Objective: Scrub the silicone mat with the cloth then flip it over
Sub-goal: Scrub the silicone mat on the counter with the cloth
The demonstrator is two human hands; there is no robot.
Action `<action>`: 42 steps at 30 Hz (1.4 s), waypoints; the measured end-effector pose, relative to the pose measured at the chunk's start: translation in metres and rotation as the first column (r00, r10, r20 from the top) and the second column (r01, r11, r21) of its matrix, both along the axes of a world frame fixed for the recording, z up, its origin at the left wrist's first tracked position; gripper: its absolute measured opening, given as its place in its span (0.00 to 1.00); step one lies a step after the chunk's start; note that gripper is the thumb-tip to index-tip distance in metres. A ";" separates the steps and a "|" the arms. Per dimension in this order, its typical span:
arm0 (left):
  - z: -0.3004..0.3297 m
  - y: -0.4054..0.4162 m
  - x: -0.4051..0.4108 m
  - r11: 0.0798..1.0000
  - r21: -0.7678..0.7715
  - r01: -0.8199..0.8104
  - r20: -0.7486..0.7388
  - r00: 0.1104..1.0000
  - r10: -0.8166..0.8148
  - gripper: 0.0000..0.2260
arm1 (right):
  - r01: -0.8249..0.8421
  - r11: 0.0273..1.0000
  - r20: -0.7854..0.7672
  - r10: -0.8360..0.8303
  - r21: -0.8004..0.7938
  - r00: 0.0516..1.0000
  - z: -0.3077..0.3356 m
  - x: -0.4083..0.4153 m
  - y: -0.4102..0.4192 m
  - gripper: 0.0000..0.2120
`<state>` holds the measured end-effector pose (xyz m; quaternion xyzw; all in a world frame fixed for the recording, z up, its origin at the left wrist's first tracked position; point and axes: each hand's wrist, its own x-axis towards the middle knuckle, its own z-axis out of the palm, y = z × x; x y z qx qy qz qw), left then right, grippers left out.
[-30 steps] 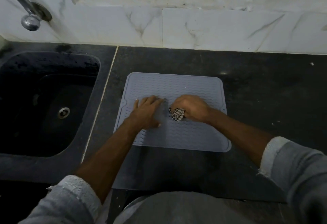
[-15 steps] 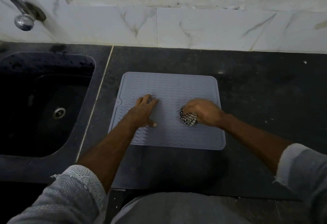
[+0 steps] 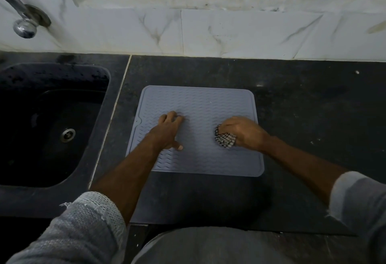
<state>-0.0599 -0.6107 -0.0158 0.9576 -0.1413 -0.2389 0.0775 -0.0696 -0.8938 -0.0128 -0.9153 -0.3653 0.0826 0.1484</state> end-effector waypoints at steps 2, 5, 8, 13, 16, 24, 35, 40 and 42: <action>0.001 -0.001 0.000 1.000 0.009 0.000 -0.002 1.000 0.000 0.48 | 0.011 1.000 -0.021 -0.012 -0.011 1.000 0.003 0.002 -0.003 0.17; 0.002 -0.004 0.001 1.000 0.020 0.002 -0.003 1.000 -0.002 0.48 | 0.029 0.998 0.028 -0.031 0.063 0.999 0.004 0.003 0.016 0.16; 0.002 -0.004 0.002 1.000 0.028 0.002 0.000 1.000 -0.002 0.49 | -0.005 1.000 0.055 0.005 0.012 0.998 -0.001 0.002 0.051 0.17; 0.000 -0.001 0.001 1.000 0.002 -0.004 -0.021 1.000 0.004 0.48 | 0.005 1.000 0.058 -0.003 -0.029 0.998 -0.003 -0.007 0.018 0.17; 0.001 -0.001 0.001 1.000 0.002 -0.006 -0.022 1.000 0.006 0.48 | 0.026 0.999 0.020 -0.025 -0.026 0.999 0.000 -0.012 -0.017 0.17; 0.001 -0.003 0.002 1.000 0.006 -0.005 -0.033 0.999 0.006 0.48 | 0.023 0.996 0.036 -0.026 0.084 0.999 -0.001 0.001 0.032 0.17; 0.001 -0.002 0.001 1.000 -0.003 -0.005 -0.027 1.000 0.005 0.48 | 0.053 0.998 0.005 -0.053 -0.044 0.999 0.006 -0.005 -0.029 0.17; 0.001 -0.004 0.003 1.000 0.008 0.004 -0.022 1.000 -0.003 0.47 | 0.031 0.999 0.038 -0.033 0.038 0.999 0.006 0.000 0.010 0.19; 0.000 -0.004 0.003 1.000 0.009 0.002 -0.023 1.000 -0.002 0.48 | -0.007 1.000 0.052 0.007 0.009 0.999 0.001 -0.003 0.018 0.20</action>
